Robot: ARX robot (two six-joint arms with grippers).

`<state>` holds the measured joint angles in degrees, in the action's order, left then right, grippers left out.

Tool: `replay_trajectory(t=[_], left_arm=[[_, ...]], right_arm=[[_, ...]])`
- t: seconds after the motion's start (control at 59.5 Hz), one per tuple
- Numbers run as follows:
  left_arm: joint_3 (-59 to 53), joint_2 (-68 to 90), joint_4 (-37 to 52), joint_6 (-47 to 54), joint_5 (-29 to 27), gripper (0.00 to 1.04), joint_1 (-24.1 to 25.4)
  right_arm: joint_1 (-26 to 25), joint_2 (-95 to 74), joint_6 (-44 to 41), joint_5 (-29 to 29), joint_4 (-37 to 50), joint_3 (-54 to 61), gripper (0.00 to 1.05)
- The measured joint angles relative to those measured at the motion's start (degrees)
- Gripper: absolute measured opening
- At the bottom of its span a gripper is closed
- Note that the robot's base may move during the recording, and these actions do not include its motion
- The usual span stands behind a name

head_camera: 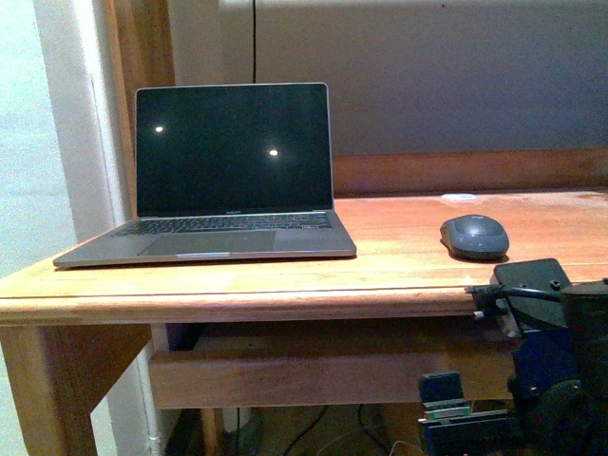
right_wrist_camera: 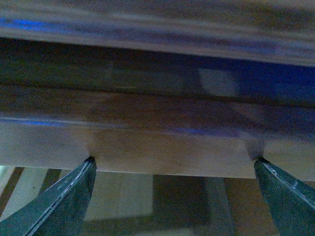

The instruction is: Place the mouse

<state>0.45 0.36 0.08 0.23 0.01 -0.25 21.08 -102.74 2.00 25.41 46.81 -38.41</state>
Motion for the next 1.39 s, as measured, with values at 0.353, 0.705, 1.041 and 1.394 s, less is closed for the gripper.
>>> replay_trajectory(t=[0.353, 0.705, 1.041, 1.394], left_arm=[[0.0, -0.02, 0.0, 0.0, 0.0, 0.97, 0.0], [0.0, -0.02, 0.0, 0.0, 0.0, 0.97, 0.0], [0.0, -0.02, 0.0, 0.0, 0.02, 0.97, 0.0], [0.0, -0.04, -0.02, -0.09, 0.0, 0.97, 0.0]], right_arm=[[-1.81, 7.45, 3.48, -3.13, -5.42, 2.45, 0.97], [-19.89, 53.72, 12.31, -14.32, -24.81, 25.57, 0.97], [-4.74, 93.74, 17.75, 6.82, -53.83, 32.87, 0.97], [-10.27, 101.26, -0.42, -15.1, -45.72, 37.53, 0.39]])
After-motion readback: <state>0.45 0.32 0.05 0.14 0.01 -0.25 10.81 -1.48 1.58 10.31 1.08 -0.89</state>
